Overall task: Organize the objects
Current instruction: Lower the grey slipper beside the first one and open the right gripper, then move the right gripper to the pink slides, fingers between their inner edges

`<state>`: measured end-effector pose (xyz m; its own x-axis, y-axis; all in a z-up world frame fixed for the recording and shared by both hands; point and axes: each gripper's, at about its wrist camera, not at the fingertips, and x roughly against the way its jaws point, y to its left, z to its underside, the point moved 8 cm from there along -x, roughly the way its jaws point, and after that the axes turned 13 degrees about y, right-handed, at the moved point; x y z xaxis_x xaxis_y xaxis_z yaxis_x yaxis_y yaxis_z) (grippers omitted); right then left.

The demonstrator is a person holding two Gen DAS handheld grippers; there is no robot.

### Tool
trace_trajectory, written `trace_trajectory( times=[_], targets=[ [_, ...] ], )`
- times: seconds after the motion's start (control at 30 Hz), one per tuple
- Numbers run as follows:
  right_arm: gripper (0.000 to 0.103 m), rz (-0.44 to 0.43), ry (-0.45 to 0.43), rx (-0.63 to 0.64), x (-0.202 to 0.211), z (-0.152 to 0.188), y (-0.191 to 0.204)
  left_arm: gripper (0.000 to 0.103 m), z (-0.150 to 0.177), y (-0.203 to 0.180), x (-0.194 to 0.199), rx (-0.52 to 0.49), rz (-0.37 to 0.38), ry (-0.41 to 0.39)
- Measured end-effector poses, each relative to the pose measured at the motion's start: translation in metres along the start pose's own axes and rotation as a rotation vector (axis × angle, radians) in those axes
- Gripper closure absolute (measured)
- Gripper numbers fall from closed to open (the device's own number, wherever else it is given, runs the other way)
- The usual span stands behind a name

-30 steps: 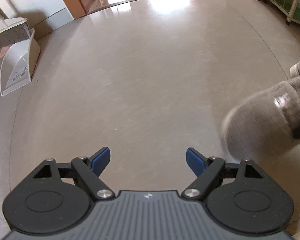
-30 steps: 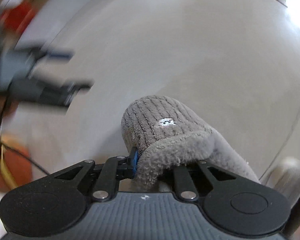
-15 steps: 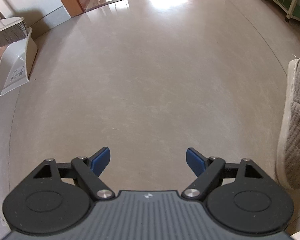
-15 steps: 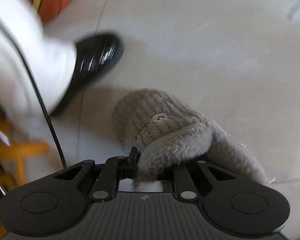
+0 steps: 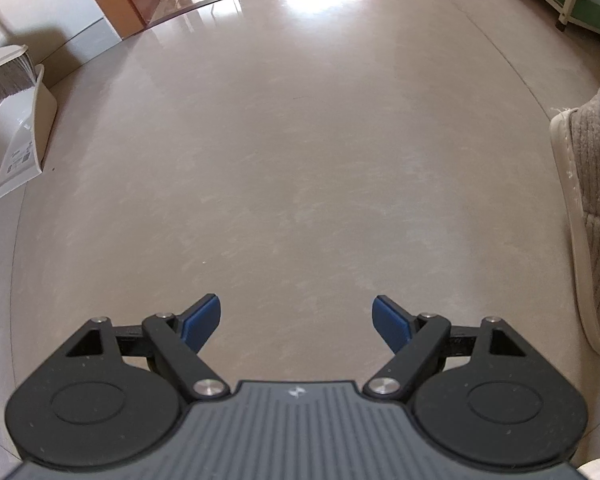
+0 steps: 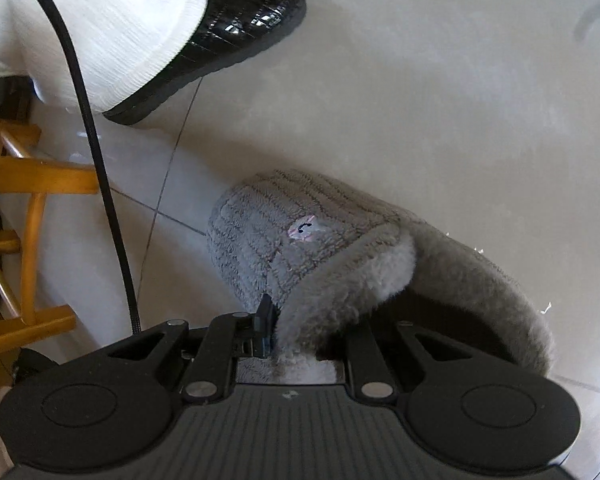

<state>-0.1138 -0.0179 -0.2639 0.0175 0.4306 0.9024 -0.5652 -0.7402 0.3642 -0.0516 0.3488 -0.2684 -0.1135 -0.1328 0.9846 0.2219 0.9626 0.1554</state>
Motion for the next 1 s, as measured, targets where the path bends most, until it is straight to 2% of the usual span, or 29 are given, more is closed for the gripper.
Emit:
trace_trajectory(
  times=[0.03, 0.1, 0.13, 0.17, 0.23, 0.27, 0.37, 0.47, 0.57, 0.77, 0.87, 0.93, 1.0],
  targets=[
    [0.082, 0.0, -0.003, -0.003, -0.002, 0.0, 0.0, 0.02, 0.0, -0.001, 0.0, 0.0, -0.001, 0.0],
    [0.064, 0.036, -0.009, -0.016, -0.005, -0.003, -0.004, 0.02, 0.001, -0.003, 0.001, 0.0, 0.0, -0.004],
    [0.046, 0.052, -0.009, -0.041, -0.007, -0.002, -0.006, 0.02, 0.0, -0.004, 0.003, -0.003, 0.0, -0.008],
    [0.038, 0.063, -0.017, -0.059, -0.007, -0.004, -0.01, 0.02, -0.002, -0.007, 0.006, -0.01, -0.004, -0.018],
    [0.036, 0.066, -0.07, -0.096, 0.002, -0.001, -0.012, 0.02, -0.006, -0.015, 0.013, -0.027, 0.0, -0.033],
    [0.03, 0.068, -0.092, -0.112, 0.008, -0.001, -0.013, 0.02, -0.008, -0.02, 0.018, -0.036, 0.002, -0.045],
    [0.025, 0.1, -0.176, -0.164, 0.028, 0.006, -0.015, 0.016, -0.019, -0.037, 0.03, -0.047, 0.015, -0.087],
    [0.018, 0.147, -0.232, -0.214, 0.049, 0.02, -0.017, 0.015, -0.034, -0.06, 0.042, -0.07, 0.08, -0.121],
    [0.016, 0.192, -0.296, -0.265, 0.065, 0.037, -0.018, 0.012, -0.048, -0.084, 0.053, -0.111, 0.121, -0.137],
    [0.014, 0.263, -0.41, -0.456, 0.079, 0.073, -0.036, 0.011, -0.077, -0.115, 0.073, -0.158, 0.095, -0.18],
    [0.011, 0.317, -0.442, -0.576, 0.079, 0.105, -0.049, 0.01, -0.095, -0.13, 0.081, -0.183, 0.103, -0.192],
    [0.01, 0.322, -0.462, -0.674, 0.081, 0.136, -0.059, 0.01, -0.106, -0.143, 0.086, -0.201, 0.112, -0.209],
    [0.009, 0.289, -0.476, -0.794, 0.076, 0.165, -0.065, 0.01, -0.118, -0.154, 0.088, -0.205, 0.125, -0.217]
  ],
)
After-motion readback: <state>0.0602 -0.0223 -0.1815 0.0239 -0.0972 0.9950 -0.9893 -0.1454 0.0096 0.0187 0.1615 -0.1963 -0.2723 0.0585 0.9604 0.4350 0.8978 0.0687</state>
